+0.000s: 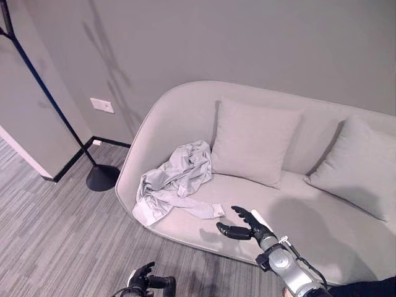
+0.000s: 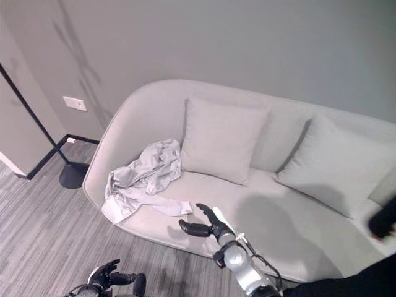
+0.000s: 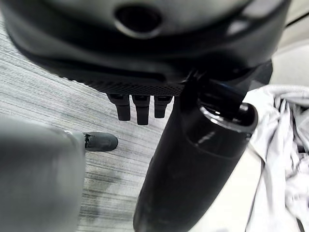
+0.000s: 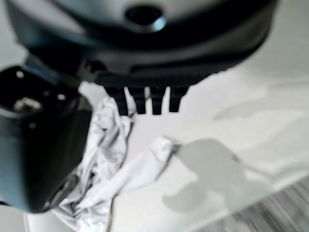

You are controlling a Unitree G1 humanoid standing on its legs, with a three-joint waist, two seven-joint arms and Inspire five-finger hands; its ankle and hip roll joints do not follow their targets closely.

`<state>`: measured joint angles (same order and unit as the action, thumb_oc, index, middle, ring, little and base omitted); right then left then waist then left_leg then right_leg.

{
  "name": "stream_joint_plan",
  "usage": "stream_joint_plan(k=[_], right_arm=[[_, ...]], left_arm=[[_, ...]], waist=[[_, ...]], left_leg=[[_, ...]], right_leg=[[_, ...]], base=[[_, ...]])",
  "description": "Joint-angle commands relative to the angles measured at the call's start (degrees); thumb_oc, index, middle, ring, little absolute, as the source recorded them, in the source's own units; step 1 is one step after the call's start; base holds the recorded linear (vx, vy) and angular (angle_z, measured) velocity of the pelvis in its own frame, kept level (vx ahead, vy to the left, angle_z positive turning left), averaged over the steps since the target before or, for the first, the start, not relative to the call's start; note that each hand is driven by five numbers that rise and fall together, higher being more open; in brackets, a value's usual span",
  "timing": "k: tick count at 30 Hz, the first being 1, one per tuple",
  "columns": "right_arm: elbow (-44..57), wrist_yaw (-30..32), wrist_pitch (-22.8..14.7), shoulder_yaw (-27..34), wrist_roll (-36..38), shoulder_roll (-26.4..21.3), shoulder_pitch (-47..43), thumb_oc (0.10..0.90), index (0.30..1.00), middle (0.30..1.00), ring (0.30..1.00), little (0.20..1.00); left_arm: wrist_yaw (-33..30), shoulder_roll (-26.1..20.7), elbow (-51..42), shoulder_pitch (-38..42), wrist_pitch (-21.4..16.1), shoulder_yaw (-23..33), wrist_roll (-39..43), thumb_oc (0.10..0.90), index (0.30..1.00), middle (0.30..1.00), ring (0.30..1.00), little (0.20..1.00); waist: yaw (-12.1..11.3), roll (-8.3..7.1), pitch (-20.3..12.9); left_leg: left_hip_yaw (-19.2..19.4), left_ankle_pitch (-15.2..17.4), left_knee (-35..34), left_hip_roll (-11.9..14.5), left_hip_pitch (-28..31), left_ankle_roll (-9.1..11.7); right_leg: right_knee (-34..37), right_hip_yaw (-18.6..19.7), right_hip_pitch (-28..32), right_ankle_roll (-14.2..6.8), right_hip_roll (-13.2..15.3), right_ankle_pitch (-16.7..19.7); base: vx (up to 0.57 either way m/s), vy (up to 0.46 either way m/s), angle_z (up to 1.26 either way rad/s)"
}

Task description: Hang the clothes on the sofa on the clothes rack.

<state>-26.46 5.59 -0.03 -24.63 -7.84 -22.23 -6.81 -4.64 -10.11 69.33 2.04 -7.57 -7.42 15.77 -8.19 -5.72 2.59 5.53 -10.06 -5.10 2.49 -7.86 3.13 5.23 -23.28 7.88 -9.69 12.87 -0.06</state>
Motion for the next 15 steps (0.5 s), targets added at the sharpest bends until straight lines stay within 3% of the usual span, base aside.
stream_joint_plan(k=[1, 8, 11, 15], right_arm=[[0.8, 6.1, -6.4, 2.0, -2.1, -3.1, -14.9, 0.8, 0.9, 0.9, 0.9, 0.9], [-10.6, 12.3, -6.2, -3.9, -10.4, -6.6, -29.6, 0.8, 0.9, 0.9, 0.9, 0.9], [-12.8, 13.2, -5.8, -6.2, -14.0, -8.2, -31.9, 0.8, 0.9, 0.9, 0.9, 0.9], [-25.4, 18.4, -3.8, -14.2, -23.3, -9.6, -39.9, 0.8, 0.9, 0.9, 0.9, 0.9]], left_arm=[[-1.1, -1.7, 4.5, -0.4, -1.9, -3.9, -0.5, 0.8, 0.9, 0.9, 0.9, 0.9], [-2.1, -4.1, 3.3, 0.7, -3.5, -5.4, 0.4, 0.8, 0.9, 0.9, 0.9, 0.9], [-2.3, -4.5, 3.1, 0.7, -3.7, -5.8, 0.0, 0.8, 0.9, 0.9, 0.9, 0.9], [-4.0, -5.5, 2.6, 2.0, -4.6, -9.9, -3.3, 0.8, 0.9, 0.9, 0.9, 0.9]], waist=[[-4.6, 0.57, 3.6], [-9.6, 0.41, 9.5], [-10.5, 0.22, 10.1], [-13.2, -0.2, 11.9]], left_leg=[[-1.4, 7.3, 5.8, 6.7, -3.2, 2.8], [-5.0, 7.5, 10.7, 5.7, -11.3, 2.6], [-6.3, 8.5, 11.2, 5.9, -12.0, 3.1], [-8.5, 8.3, 11.9, 4.6, -15.0, 3.1]], right_leg=[[-1.9, -3.5, 0.4, -1.6, 4.0, 0.0], [-3.3, -5.6, -2.4, -0.8, 3.3, -0.1], [-3.9, -5.6, -2.4, -0.9, 2.7, -1.3], [-5.2, -7.8, -3.3, -0.9, 2.9, -1.5]], base=[[-0.06, -0.006, 0.1], [-0.07, -0.011, 0.25], [0.06, -0.038, 0.33], [0.04, 0.033, 0.33]])
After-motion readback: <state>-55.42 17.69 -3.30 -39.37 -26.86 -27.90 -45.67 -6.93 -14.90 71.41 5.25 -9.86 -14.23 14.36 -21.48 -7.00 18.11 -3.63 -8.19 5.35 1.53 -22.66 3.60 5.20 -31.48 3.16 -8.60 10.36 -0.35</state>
